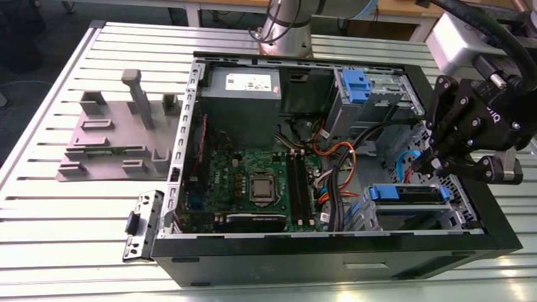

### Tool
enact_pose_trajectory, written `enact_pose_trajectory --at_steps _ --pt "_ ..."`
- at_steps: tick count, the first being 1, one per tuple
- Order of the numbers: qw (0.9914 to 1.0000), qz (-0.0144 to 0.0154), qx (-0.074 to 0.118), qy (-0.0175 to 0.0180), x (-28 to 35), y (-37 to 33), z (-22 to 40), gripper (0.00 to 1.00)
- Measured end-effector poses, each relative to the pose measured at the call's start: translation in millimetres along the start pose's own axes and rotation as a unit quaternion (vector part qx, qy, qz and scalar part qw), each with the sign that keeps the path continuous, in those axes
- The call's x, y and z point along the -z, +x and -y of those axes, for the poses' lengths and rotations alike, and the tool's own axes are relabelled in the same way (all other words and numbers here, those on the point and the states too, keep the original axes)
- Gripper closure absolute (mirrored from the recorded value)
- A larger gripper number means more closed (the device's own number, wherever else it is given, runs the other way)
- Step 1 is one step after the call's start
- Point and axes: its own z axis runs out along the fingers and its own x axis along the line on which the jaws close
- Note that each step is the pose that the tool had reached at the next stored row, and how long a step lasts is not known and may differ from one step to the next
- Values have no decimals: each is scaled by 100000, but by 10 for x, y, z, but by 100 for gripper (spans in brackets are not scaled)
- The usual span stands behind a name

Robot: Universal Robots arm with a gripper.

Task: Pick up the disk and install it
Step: 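Insert the disk into the insertion slot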

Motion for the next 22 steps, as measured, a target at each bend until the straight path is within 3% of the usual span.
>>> enact_pose_trajectory --at_steps 22 --pt "100000 -7 -1 0 -35 -19 44 90"
